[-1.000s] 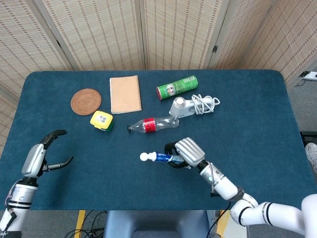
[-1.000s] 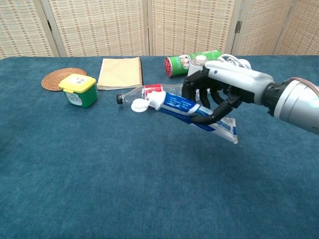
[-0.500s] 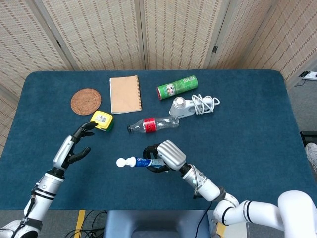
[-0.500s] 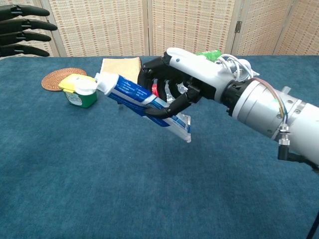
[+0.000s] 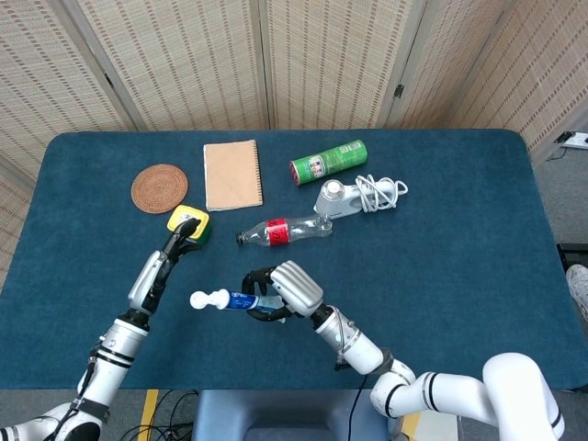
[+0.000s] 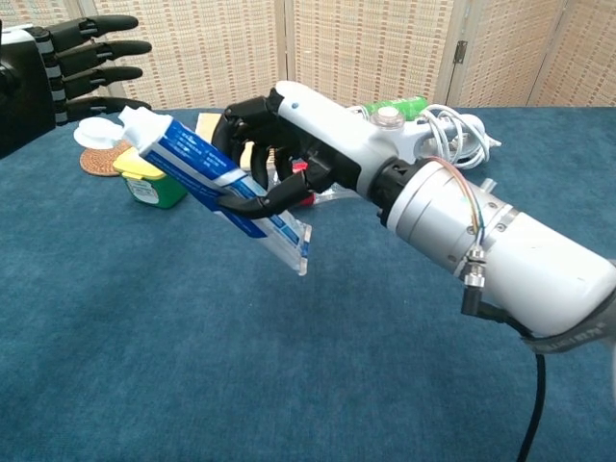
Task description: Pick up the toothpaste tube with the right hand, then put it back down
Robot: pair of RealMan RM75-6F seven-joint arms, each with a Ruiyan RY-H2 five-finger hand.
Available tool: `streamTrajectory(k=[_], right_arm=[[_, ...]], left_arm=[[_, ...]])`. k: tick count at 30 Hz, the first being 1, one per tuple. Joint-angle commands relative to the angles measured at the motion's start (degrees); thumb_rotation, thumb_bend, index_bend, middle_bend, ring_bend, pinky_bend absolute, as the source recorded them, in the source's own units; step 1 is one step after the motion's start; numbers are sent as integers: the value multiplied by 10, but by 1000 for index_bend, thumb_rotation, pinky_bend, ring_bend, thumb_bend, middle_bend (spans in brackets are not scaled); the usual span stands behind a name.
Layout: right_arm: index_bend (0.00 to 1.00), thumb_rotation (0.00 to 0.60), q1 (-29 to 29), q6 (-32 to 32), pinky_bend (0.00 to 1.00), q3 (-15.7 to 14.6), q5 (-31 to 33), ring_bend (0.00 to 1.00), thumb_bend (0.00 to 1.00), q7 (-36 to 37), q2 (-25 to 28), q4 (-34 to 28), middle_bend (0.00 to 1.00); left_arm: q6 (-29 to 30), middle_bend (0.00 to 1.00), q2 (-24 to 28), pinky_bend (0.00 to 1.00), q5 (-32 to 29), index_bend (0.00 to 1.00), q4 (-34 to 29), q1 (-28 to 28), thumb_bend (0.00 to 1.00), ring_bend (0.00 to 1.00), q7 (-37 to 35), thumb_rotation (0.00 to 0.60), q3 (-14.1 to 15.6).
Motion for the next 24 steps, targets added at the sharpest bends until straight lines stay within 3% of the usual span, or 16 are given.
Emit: streamTrajectory(k=[1, 13, 24], right_arm=[[656, 600, 4, 6, 746, 10, 8, 598, 649, -8, -12, 8, 658], [656, 600, 15, 32, 746, 53, 47, 598, 629, -46, -73, 42, 658], [656, 600, 29, 27, 746, 72, 77, 598, 623, -77, -116, 70, 657]], left_arm=[[17, 23, -24, 183, -17, 0, -3, -3, 75, 6, 29, 55, -8], [25, 0, -65, 158, -45, 0, -11, -9, 76, 0, 61, 57, -17], [30, 0, -90, 150, -59, 0, -14, -12, 75, 0, 62, 55, -31]])
